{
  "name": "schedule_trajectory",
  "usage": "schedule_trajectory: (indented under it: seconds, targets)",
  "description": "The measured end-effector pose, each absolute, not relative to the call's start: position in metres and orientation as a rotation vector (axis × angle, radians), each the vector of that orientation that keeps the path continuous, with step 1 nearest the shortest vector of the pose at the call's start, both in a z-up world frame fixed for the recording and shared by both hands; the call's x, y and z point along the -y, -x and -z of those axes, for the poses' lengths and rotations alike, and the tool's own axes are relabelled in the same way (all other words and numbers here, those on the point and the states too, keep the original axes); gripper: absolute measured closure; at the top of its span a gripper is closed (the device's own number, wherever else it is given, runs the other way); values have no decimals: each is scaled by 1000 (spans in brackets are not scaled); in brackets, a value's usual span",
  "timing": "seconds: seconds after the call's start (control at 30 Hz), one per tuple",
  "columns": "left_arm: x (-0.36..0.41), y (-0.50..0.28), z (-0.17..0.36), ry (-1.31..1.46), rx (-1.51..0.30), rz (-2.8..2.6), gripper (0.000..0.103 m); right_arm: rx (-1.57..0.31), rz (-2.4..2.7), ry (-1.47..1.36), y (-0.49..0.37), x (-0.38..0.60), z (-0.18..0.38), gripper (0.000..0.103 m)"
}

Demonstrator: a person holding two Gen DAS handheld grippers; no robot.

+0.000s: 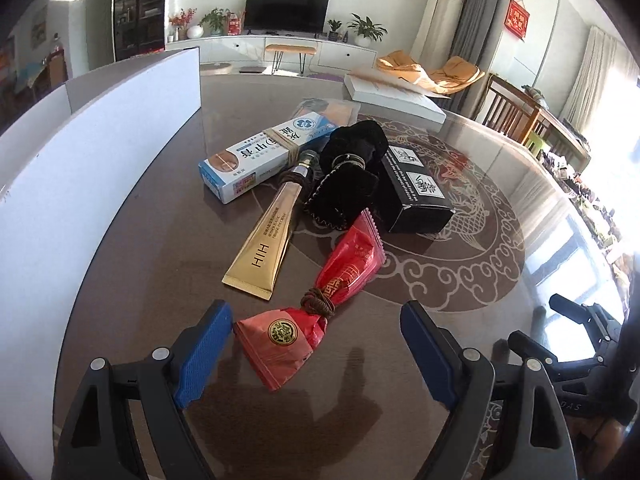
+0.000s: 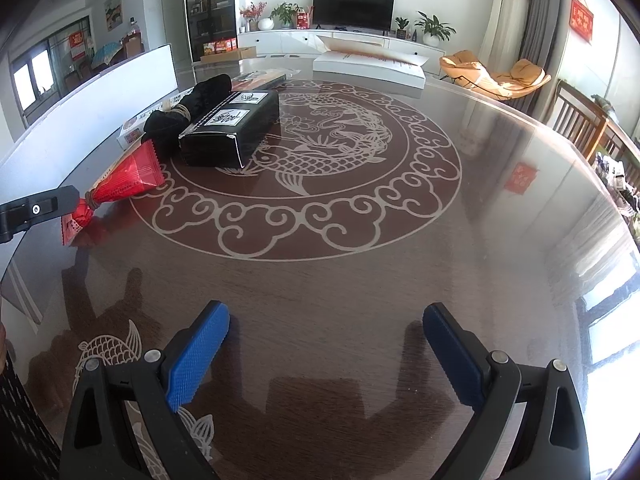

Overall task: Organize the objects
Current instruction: 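Grasp the red snack packet with the left tool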

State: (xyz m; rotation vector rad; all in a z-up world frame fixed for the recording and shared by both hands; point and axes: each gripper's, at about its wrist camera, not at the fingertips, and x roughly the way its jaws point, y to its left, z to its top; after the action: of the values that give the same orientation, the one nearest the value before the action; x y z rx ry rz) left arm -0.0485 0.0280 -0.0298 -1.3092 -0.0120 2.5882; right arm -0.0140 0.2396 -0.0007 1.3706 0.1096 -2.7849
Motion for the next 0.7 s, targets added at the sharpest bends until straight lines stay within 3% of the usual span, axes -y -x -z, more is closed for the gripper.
schedule_trajectory:
  seconds: [0.07,0.13,0.17,0.2,0.3,0.43,0.53,0.6,0.7]
  targets:
    - [-38,60,39,1381,-94,-2550,20,-114,2787,-1367,13,-239,1,5]
    - [-43,63,43,1386,-143,-2539,33,-114,2791,-1359,12,-239,0,5]
    - [-46,61,43,1374,-182,-2555,50,-113,2794,-1354,12,-239,0,5]
    - [-48,57,43,1353,-205,-2560,59,-111,2797,-1348,11,-240,-1,5]
    - [-44,44,42,1351,-186,-2570,66,-111,2798,-1346,11,-239,-1,5]
    - [-26,17,38,1408,-77,-2555,65,-120,2788,-1363,12,-238,1,5]
    - [-16,9,36,1416,54,-2507,48,-124,2792,-1365,12,-238,1,5]
    - [-9,9,31,1375,108,-2527,28,-129,2796,-1365,12,-238,1,5]
    - [-14,15,28,1341,79,-2546,26,-137,2802,-1364,12,-237,1,5]
